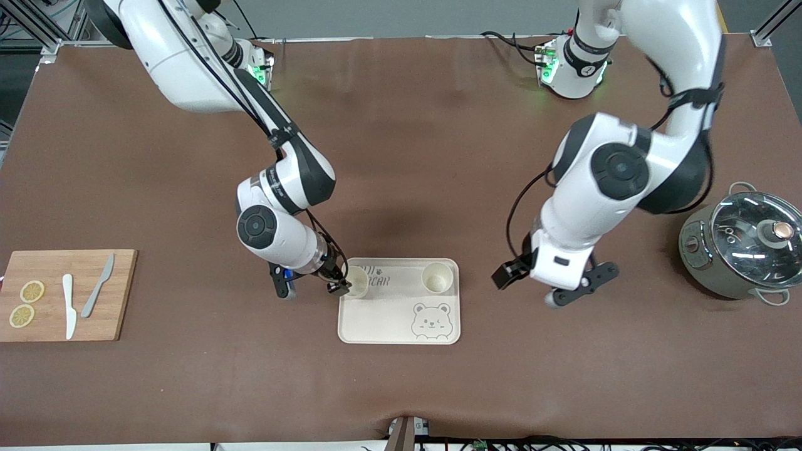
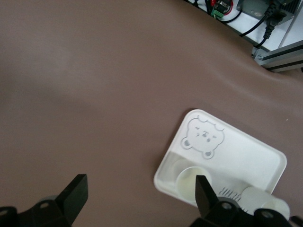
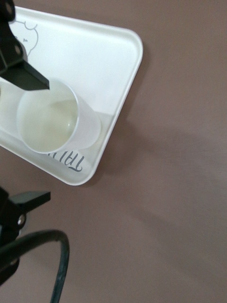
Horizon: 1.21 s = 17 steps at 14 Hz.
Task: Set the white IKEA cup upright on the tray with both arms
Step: 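Open both grippers and withdraw them from the cups on the tray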
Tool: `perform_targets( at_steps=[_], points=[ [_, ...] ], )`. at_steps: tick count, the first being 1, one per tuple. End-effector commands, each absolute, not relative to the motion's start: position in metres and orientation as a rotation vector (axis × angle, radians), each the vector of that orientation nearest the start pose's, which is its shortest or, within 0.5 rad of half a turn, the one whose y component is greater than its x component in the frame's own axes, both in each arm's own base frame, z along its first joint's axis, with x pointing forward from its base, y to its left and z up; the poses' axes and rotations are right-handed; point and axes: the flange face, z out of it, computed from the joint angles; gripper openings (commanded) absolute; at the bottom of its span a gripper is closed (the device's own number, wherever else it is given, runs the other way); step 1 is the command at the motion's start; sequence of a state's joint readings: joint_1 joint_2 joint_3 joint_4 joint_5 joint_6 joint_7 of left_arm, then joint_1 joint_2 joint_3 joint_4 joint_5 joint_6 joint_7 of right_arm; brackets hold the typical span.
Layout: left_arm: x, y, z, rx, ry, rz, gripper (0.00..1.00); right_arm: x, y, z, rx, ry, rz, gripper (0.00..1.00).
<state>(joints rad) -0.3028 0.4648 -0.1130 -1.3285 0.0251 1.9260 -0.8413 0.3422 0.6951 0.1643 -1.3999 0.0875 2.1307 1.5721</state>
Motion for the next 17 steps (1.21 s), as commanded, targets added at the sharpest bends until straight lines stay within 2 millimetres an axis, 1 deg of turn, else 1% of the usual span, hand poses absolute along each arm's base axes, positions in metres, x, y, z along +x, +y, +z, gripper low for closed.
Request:
perform_targets(
  at_steps=[1, 2, 3, 4, 5, 6, 7, 8, 9, 10, 11, 12, 13, 14, 15, 16, 17],
  points=[
    [0.644, -0.206, 0.522, -3.117, -0.545, -0.105, 1.00, 0.662, 0.320, 0.369, -2.590, 1.682, 0.205, 1.00],
    [0.640, -0.182, 0.535, -3.099, -0.478, -0.083, 1.00, 0.665, 0.316, 0.391, -2.601, 1.690, 0.218, 1.00],
    [0.633, -0.171, 0.549, -3.076, -0.445, -0.083, 1.00, 0.668, 0.301, 0.400, -2.610, 1.726, 0.254, 1.00],
    [0.627, -0.157, 0.563, -3.056, -0.462, -0.080, 1.00, 0.668, 0.283, 0.413, -2.615, 1.764, 0.286, 1.00],
    [0.623, -0.145, 0.572, -3.048, -0.458, -0.068, 1.00, 0.667, 0.265, 0.440, -2.597, 1.786, 0.275, 1.00],
    [0.618, -0.135, 0.575, -3.037, -0.450, -0.024, 1.00, 0.666, 0.248, 0.465, -2.578, 1.793, 0.246, 1.00],
    [0.611, -0.126, 0.583, -3.028, -0.440, 0.008, 1.00, 0.664, 0.236, 0.479, -2.580, 1.789, 0.234, 1.00],
    [0.608, -0.120, 0.591, -3.028, -0.444, 0.000, 1.00, 0.658, 0.227, 0.486, -2.631, 1.763, 0.250, 1.00],
    [0.604, -0.115, 0.601, -3.030, -0.436, -0.018, 1.00, 0.653, 0.220, 0.492, -2.700, 1.696, 0.268, 1.00],
    [0.596, -0.108, 0.613, -3.026, -0.405, -0.017, 1.00, 0.649, 0.209, 0.502, -2.747, 1.625, 0.294, 1.00],
    [0.593, -0.094, 0.618, -3.010, -0.389, -0.018, 1.00, 0.644, 0.194, 0.507, -2.808, 1.553, 0.350, 1.00],
    [0.589, -0.081, 0.627, -3.012, -0.373, -0.020, 1.00, 0.635, 0.191, 0.517, -2.864, 1.474, 0.384, 1.00],
    [0.586, -0.075, 0.631, -3.014, -0.345, -0.008, 1.00, 0.626, 0.184, 0.528, -2.900, 1.433, 0.420, 1.00],
    [0.579, -0.072, 0.640, -3.022, -0.335, -0.013, 1.00, 0.619, 0.176, 0.537, -2.926, 1.402, 0.462, 1.00],
    [0.573, -0.063, 0.646, -3.024, -0.336, 0.000, 1.00, 0.609, 0.172, 0.548, -2.962, 1.340, 0.497, 1.00],
    [0.569, -0.057, 0.652, -3.027, -0.317, -0.002, 1.00, 0.601, 0.164, 0.558, -2.988, 1.292, 0.536, 1.00],
    [0.568, -0.055, 0.652, -3.030, -0.300, 0.000, 1.00, 0.594, 0.156, 0.567, -3.001, 1.258, 0.575, 1.00]
  ],
)
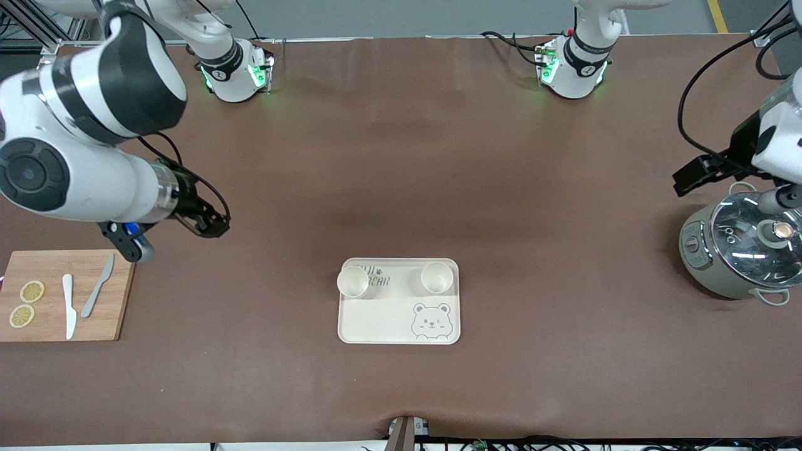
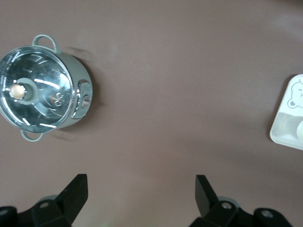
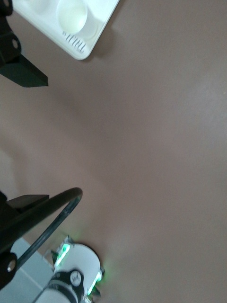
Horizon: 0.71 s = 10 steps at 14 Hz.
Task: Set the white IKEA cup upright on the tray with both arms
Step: 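Open both grippers and withdraw them from the cups on the tray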
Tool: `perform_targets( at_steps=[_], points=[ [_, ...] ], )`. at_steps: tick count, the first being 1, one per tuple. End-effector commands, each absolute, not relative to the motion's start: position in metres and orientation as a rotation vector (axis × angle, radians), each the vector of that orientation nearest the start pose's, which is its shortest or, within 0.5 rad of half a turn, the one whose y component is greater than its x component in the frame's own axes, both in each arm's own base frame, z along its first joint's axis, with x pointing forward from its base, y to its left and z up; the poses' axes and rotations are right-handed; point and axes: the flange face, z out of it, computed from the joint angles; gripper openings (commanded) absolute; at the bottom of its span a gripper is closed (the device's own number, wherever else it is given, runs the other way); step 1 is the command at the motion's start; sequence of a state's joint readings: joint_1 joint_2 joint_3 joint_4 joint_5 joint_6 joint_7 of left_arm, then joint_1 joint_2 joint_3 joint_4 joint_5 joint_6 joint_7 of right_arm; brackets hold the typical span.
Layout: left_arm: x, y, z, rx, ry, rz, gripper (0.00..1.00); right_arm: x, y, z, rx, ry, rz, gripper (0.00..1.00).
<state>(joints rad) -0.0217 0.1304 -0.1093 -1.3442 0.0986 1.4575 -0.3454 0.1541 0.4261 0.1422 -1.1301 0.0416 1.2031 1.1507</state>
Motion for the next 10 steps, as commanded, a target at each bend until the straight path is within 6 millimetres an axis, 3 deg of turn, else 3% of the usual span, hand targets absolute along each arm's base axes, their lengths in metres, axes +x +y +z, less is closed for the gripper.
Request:
perform_targets(
  at_steps=[1, 4, 7, 9, 10],
  points=[
    [0.569, -0.051, 0.651, -3.031, -0.302, 0.002, 1.00, 0.588, 0.149, 0.578, -3.007, 1.234, 0.576, 1.00],
    [0.569, -0.052, 0.654, -3.071, -0.305, 0.003, 1.00, 0.571, 0.149, 0.606, -3.005, 1.128, 0.583, 1.00],
    [0.569, -0.049, 0.651, -3.073, -0.290, 0.014, 1.00, 0.567, 0.150, 0.618, -2.964, 1.003, 0.599, 1.00],
    [0.568, -0.049, 0.652, -3.077, -0.250, 0.012, 1.00, 0.561, 0.149, 0.622, -3.006, 0.814, 0.610, 1.00],
    [0.568, -0.048, 0.653, -3.078, -0.234, 0.011, 1.00, 0.561, 0.139, 0.624, -3.009, 0.766, 0.614, 1.00]
  ],
)
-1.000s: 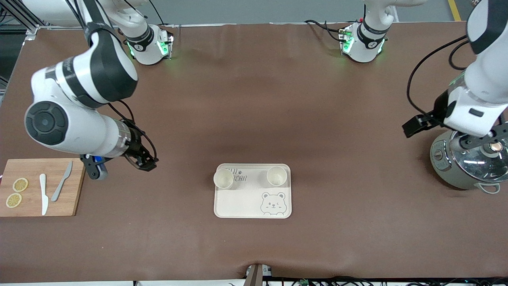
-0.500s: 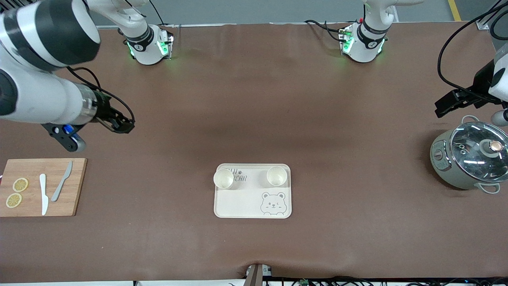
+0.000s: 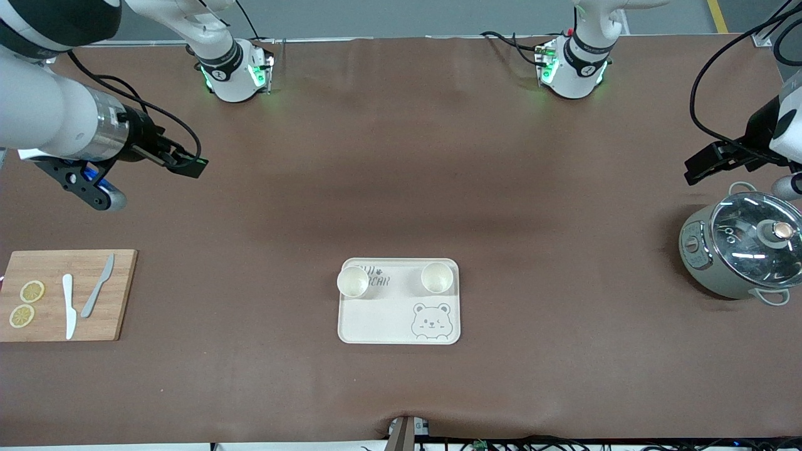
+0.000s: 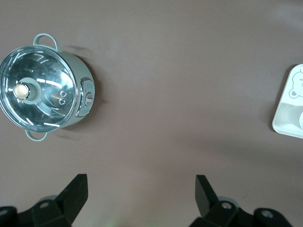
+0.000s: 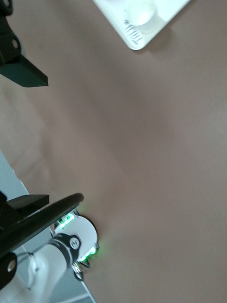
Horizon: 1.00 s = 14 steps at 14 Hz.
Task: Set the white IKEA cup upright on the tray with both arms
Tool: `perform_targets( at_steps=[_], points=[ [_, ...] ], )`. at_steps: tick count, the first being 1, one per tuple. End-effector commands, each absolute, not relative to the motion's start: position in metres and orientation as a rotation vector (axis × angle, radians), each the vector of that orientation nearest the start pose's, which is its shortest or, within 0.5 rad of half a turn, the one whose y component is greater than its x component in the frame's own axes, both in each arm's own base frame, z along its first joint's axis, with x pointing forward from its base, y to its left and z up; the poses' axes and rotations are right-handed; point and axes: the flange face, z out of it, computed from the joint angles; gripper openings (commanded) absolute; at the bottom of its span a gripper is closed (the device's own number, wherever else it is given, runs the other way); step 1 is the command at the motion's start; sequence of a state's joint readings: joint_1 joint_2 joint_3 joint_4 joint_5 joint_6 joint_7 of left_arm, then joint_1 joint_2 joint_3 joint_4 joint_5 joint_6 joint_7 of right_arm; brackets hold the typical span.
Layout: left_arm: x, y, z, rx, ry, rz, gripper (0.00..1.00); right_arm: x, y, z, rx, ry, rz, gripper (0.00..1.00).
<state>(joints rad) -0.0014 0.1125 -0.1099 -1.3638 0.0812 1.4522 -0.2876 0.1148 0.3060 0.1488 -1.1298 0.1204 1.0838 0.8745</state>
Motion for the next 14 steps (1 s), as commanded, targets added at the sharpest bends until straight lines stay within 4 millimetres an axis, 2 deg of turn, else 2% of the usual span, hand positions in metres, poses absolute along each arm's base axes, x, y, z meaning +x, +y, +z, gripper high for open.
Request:
perform_targets(
  at_steps=[1, 3, 7, 10, 12, 14],
  points=[
    [0.568, -0.048, 0.653, -3.079, -0.231, 0.011, 1.00, 0.564, 0.125, 0.624, -2.999, 0.760, 0.616, 1.00],
    [0.567, -0.054, 0.653, -3.079, -0.231, 0.012, 1.00, 0.570, 0.105, 0.621, -3.037, 0.663, 0.596, 1.00],
    [0.542, -0.059, 0.659, -3.119, -0.213, 0.027, 1.00, 0.578, 0.034, 0.622, -3.056, 0.373, 0.563, 1.00],
    [0.529, -0.061, 0.660, -3.127, -0.188, -0.006, 1.00, 0.572, 0.023, 0.634, -3.086, 0.307, 0.484, 1.00],
    [0.519, -0.065, 0.651, -3.128, -0.150, -0.062, 1.00, 0.562, 0.009, 0.631, -3.086, 0.136, 0.435, 1.00],
    [0.513, -0.069, 0.645, -3.128, -0.131, -0.064, 1.00, 0.549, -0.003, 0.626, -3.082, 0.103, 0.398, 1.00]
  ],
)
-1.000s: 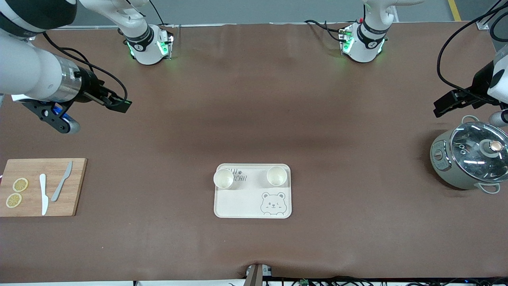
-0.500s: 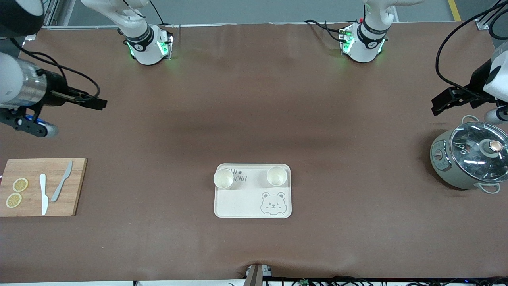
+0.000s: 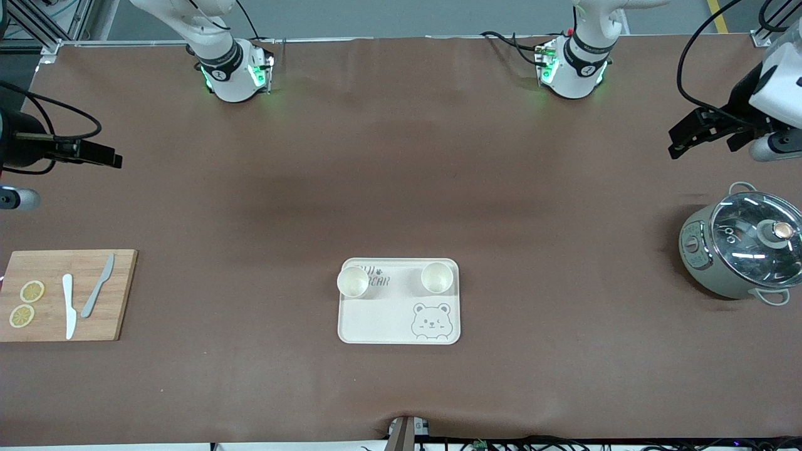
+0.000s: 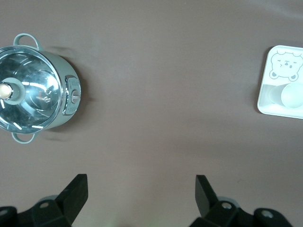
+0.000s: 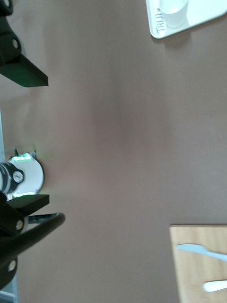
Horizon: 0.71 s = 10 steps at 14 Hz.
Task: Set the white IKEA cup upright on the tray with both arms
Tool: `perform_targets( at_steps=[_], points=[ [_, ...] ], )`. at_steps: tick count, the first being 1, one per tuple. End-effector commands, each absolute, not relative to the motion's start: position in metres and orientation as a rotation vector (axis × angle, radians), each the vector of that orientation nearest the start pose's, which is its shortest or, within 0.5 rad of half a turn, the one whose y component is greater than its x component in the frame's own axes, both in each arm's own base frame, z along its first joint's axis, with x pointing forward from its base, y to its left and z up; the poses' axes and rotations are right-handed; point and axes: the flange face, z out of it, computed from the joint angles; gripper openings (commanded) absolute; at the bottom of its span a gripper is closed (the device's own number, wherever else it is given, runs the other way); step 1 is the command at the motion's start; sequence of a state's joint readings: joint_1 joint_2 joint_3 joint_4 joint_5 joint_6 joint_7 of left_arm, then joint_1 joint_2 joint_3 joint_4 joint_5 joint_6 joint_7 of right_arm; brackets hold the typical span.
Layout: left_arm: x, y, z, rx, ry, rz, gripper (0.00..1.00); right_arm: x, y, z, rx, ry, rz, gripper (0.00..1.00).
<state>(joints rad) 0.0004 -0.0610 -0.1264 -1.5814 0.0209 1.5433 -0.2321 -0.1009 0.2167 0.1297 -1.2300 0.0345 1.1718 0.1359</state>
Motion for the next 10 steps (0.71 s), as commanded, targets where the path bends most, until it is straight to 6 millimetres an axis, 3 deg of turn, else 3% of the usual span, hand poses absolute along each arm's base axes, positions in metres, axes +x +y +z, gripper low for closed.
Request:
perform_targets(
  at_steps=[1, 3, 6, 8, 10],
  points=[
    [0.510, -0.069, 0.645, -3.133, -0.100, -0.063, 1.00, 0.543, -0.010, 0.625, -3.064, 0.128, 0.356, 1.00],
    [0.506, -0.070, 0.647, -3.144, -0.040, -0.061, 1.00, 0.530, -0.012, 0.626, -3.052, 0.145, 0.312, 1.00],
    [0.503, -0.063, 0.655, -3.143, 0.014, -0.015, 1.00, 0.517, 0.004, 0.634, -3.062, 0.111, 0.227, 1.00],
    [0.501, -0.058, 0.668, -3.145, 0.001, -0.001, 1.00, 0.517, -0.019, 0.631, -3.051, 0.172, 0.222, 1.00],
    [0.499, -0.056, 0.669, -3.144, -0.006, 0.016, 1.00, 0.520, -0.022, 0.632, -3.048, 0.171, 0.225, 1.00]
  ],
)
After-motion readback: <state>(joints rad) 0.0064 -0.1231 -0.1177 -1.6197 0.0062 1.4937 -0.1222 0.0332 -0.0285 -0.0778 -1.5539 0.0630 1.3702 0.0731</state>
